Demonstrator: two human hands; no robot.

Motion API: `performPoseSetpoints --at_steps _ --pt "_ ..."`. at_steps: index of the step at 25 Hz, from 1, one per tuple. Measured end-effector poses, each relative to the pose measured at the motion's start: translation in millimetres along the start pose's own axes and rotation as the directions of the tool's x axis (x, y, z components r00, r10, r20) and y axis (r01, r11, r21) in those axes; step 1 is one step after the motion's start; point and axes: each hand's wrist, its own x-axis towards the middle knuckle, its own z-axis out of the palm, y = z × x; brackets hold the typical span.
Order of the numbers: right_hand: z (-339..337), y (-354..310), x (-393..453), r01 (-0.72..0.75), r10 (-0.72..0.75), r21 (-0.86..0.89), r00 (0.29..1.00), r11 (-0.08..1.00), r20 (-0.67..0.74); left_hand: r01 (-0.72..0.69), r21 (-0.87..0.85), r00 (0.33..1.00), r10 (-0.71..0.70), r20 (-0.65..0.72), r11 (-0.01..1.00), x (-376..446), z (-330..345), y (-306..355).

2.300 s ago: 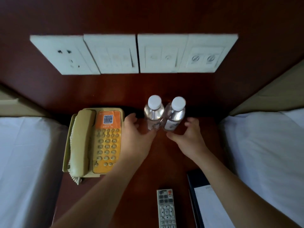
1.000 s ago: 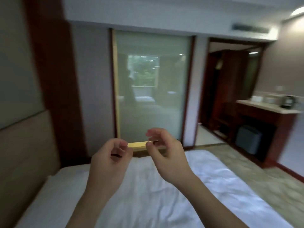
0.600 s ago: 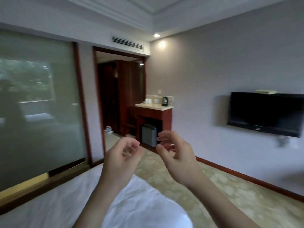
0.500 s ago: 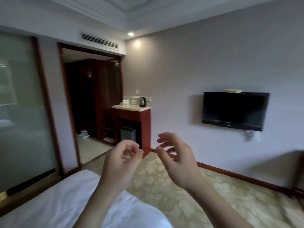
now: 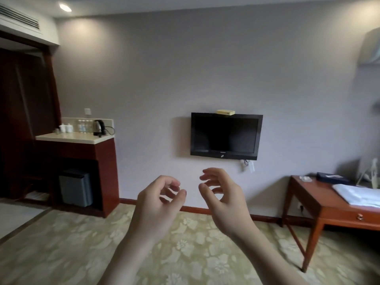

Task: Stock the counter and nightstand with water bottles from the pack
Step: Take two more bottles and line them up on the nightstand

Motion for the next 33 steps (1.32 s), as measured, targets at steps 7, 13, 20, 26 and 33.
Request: performPoseSetpoints --at_steps 7,13,20,26,33 --pt "33 82 146 -0.014 0.010 -0.078 0.999 0.997 -0.052 -0.038 -0.021 0.994 0.040 0.098 0.999 156 59 -81" --pt "81 189 264 0.007 -0.007 -0.050 1.000 0.999 -0.011 0.032 0.007 0.998 -0.032 0.055 0.999 266 99 -182" --pt "215 276 429 0.066 -0.117 0.214 0.965 0.975 0.233 0.182 0.190 0.965 -0.138 -0.221 0.965 386 58 -286" --pt "389 263 497 0.090 -0.314 0.454 0.837 0.887 0.448 0.381 0.422 0.859 -0.146 -0.490 0.823 426 -45 -355" --pt "601 258 552 0.105 -0.461 0.558 0.696 0.823 0.550 0.500 0.416 0.745 -0.131 -0.654 0.760 492 -166 -473"
